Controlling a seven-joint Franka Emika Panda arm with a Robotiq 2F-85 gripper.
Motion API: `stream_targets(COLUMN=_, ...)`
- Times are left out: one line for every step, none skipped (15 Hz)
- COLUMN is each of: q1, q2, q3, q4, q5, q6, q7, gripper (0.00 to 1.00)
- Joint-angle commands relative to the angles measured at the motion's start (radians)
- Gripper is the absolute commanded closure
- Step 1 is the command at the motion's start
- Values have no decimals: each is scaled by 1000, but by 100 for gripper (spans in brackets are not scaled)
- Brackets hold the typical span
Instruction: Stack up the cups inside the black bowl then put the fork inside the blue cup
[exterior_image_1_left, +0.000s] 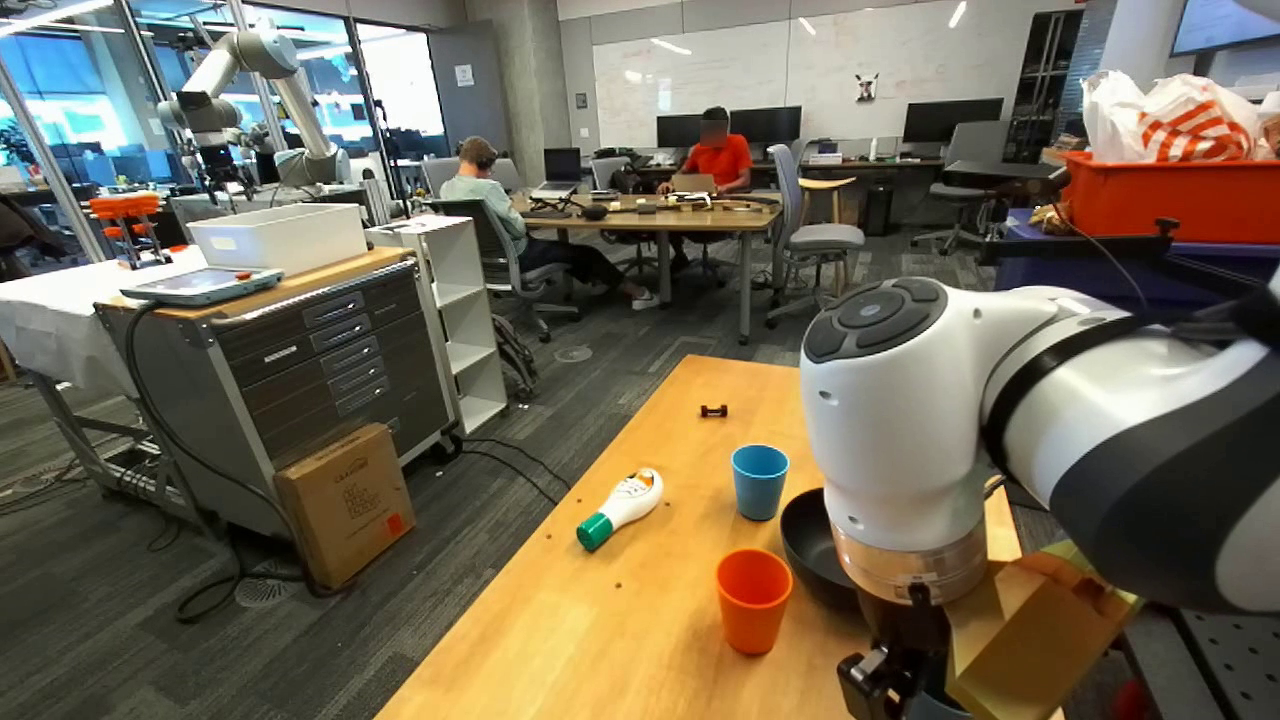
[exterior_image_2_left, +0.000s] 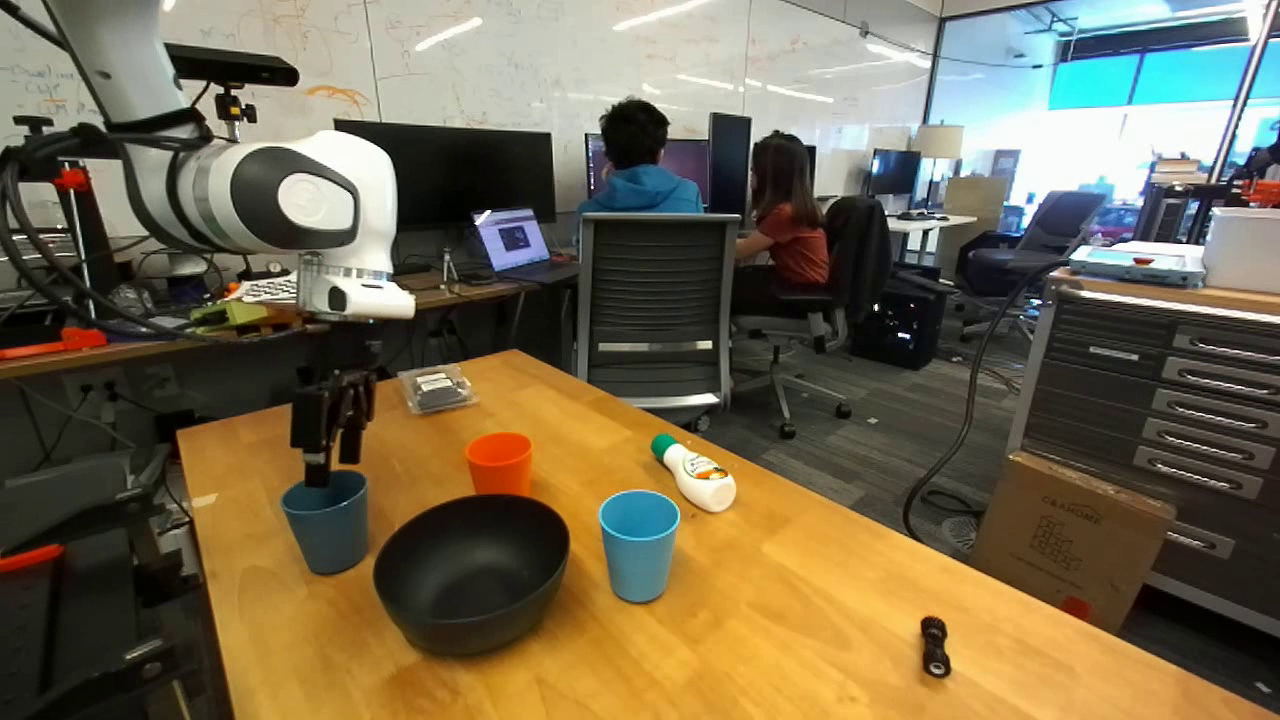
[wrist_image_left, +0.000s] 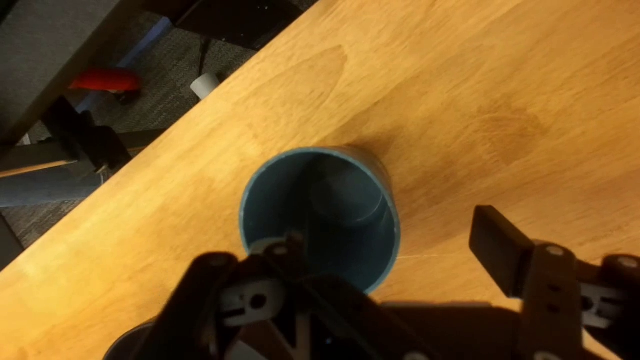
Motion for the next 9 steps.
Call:
stream_targets(q1=32, q2=16, q3=-29, q4=20, q5=-14, q6=-2, q7=26, gripper=47)
stream_targets(q1=33, q2=17, q3=-30, q4=20, q5=-14, q6=-2, q7=26, gripper=56)
stream_targets(q1=34, q2=17, q3=-31, q4=20, q5=-13, q6=-2, q7=26, gripper=63)
stream_targets(q1=34, q2=18, q3=-32, q4=21, q5=-13, q6=-2, q7=26, gripper=69)
stream_targets(q1=35, q2=18, q3=-33, q4=21, q5=-13, q6=-2, q7=26, gripper=78)
stream_targets(q1=35, q2=19, q3=-33, q4=22, q5=-12, q6=-2, q7=26, gripper=85)
stream_targets(q1=36, q2=19, q3=-34, q4=22, q5=-12, q6=-2, q7=25, gripper=94)
stream_targets(q1=36, q2=18, q3=-34, q4=22, q5=-12, q6=-2, q7=26, gripper=97)
stream_targets(q1=36, q2=18, q3=-35, q4=22, q5=-13, q6=-3, q7=26, gripper=100)
